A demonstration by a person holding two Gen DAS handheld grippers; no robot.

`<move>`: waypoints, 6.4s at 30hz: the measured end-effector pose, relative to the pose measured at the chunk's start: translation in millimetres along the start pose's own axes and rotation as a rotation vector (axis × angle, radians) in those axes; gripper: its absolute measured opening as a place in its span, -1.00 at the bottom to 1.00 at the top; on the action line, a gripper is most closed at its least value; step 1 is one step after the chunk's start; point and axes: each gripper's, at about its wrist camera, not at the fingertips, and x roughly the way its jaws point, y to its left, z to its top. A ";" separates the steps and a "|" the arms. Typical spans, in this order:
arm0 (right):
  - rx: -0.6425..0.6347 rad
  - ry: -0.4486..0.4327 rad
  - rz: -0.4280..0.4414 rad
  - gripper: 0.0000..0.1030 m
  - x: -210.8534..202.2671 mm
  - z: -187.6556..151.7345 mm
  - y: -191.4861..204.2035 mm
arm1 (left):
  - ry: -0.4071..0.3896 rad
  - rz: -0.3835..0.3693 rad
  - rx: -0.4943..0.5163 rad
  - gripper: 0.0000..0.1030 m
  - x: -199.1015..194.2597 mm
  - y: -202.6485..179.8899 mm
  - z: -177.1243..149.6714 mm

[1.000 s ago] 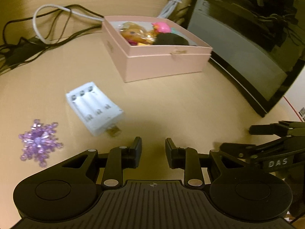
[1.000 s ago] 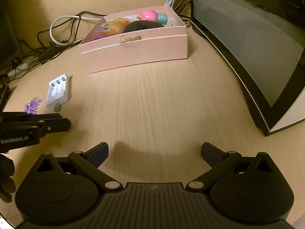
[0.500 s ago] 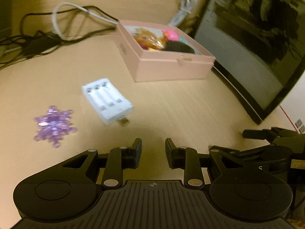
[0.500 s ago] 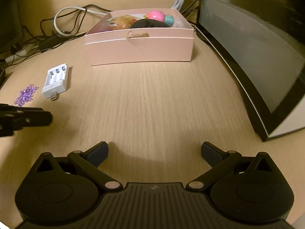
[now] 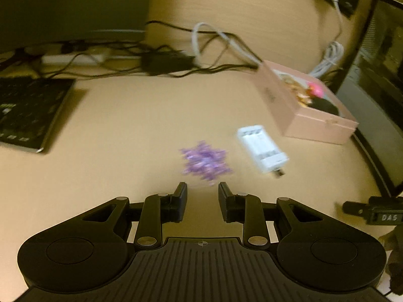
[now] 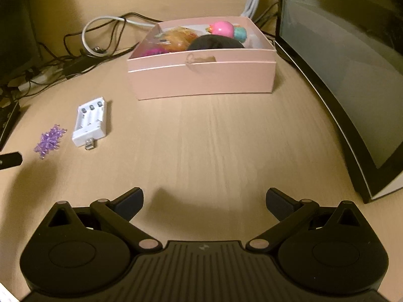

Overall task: Organize objects
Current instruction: 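Reach the left tool toward the purple bead star while the right tool approaches the white charger, then grasp the white battery charger with the right tool while the left tool grasps the purple star, then carry the charger and star over the pink box with both tools and release them inside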

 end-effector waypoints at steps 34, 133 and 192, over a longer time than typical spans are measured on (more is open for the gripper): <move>-0.301 -0.074 0.198 -0.08 78.6 73.8 134.0 | 0.084 -0.007 0.114 -0.43 23.4 -5.8 2.0; -0.113 -0.059 0.005 -0.08 -39.6 21.0 7.7 | 0.029 -0.029 0.128 0.21 55.3 -41.2 7.7; -0.125 -0.148 -0.096 0.18 67.3 203.0 -24.8 | 0.020 -0.167 -0.089 0.17 75.4 -72.3 77.6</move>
